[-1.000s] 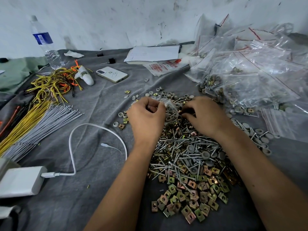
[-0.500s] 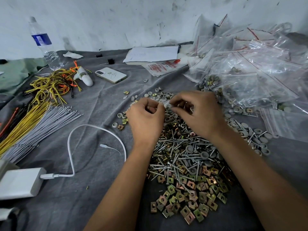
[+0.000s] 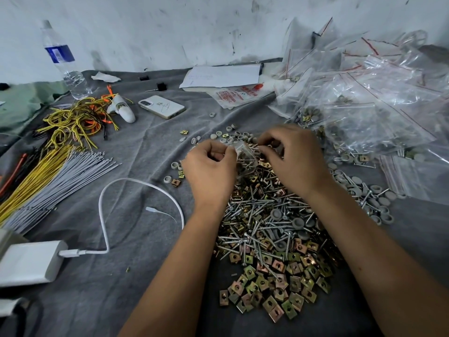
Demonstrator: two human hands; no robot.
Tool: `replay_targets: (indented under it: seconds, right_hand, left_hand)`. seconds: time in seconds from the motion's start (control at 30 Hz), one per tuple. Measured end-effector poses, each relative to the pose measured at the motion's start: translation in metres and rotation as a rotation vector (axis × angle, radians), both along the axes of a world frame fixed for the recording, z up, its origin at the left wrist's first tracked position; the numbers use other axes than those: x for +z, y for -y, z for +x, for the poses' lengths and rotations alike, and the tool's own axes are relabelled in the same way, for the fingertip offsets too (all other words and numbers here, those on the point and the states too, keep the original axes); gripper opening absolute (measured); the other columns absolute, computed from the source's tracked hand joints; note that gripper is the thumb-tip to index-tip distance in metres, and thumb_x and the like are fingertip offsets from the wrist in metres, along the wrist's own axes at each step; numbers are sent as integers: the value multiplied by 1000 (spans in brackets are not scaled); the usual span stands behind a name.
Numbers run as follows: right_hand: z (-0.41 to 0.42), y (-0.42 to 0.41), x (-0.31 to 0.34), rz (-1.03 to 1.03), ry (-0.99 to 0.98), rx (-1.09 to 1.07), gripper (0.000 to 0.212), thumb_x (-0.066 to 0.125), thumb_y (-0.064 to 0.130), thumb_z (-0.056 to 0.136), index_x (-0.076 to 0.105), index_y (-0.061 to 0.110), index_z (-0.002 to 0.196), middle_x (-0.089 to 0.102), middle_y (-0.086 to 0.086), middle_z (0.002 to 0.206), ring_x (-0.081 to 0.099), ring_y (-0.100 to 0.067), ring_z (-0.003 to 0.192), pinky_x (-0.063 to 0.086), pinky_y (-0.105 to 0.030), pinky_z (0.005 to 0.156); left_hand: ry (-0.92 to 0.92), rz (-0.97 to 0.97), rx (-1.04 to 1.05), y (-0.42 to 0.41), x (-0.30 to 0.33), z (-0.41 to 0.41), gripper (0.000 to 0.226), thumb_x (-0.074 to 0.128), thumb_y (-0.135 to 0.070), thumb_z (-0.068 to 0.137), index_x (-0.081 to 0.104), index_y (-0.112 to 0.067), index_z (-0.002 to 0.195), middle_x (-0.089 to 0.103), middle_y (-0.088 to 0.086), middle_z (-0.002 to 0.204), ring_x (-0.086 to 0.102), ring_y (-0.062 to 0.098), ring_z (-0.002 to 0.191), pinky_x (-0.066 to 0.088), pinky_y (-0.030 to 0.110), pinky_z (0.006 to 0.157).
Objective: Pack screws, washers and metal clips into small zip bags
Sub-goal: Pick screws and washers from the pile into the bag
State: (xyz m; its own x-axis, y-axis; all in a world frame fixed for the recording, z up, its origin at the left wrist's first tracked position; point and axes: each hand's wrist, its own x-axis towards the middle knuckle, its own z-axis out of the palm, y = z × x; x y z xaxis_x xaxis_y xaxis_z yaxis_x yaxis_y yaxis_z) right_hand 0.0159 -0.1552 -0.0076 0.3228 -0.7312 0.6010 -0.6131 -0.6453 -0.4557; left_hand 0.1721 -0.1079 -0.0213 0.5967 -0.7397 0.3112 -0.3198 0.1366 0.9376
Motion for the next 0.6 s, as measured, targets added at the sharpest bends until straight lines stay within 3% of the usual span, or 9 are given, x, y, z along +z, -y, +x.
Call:
replay_targets:
  seconds: [0.1,0.2,0.37,0.53,0.6]
  right_hand:
    - [-4,5,-4,127,-218,-26,37,71,20,94,66,19,130,65,-1,133,54,-22,127,41,-39,111]
    - [-1,7,-6,178,-428,44,44,63,21,99,57,20,143,56,-1,147,44,-25,137,34,-41,117]
    - [-2,7,-5,241,-355,38,32,67,16,97,67,15,129,61,-4,128,55,-25,120,47,-43,103]
    - [-3,8,-5,248,-315,8,8,74,16,92,74,19,100,61,1,106,59,-17,97,48,-30,82]
    - [-5,8,-6,244,-265,-12,9,77,14,89,74,21,95,64,5,95,61,-9,84,46,-22,74]
  left_hand:
    - [-113,0,52,1,0,4,18,73,-10,84,68,-18,68,59,-10,52,50,4,47,41,22,49]
    - [-192,7,105,3,-1,7,18,74,-13,84,68,-17,68,59,-8,55,51,9,50,42,27,53]
    - [-219,-9,124,3,0,8,18,74,-15,83,67,-20,66,59,-6,54,53,15,52,43,31,53]
    - [-214,-7,114,3,-2,7,16,74,-14,82,68,-17,68,57,-8,52,52,13,51,42,30,51]
    - [-208,-6,114,3,-2,7,16,74,-14,83,68,-17,68,57,-9,52,51,11,50,41,28,50]
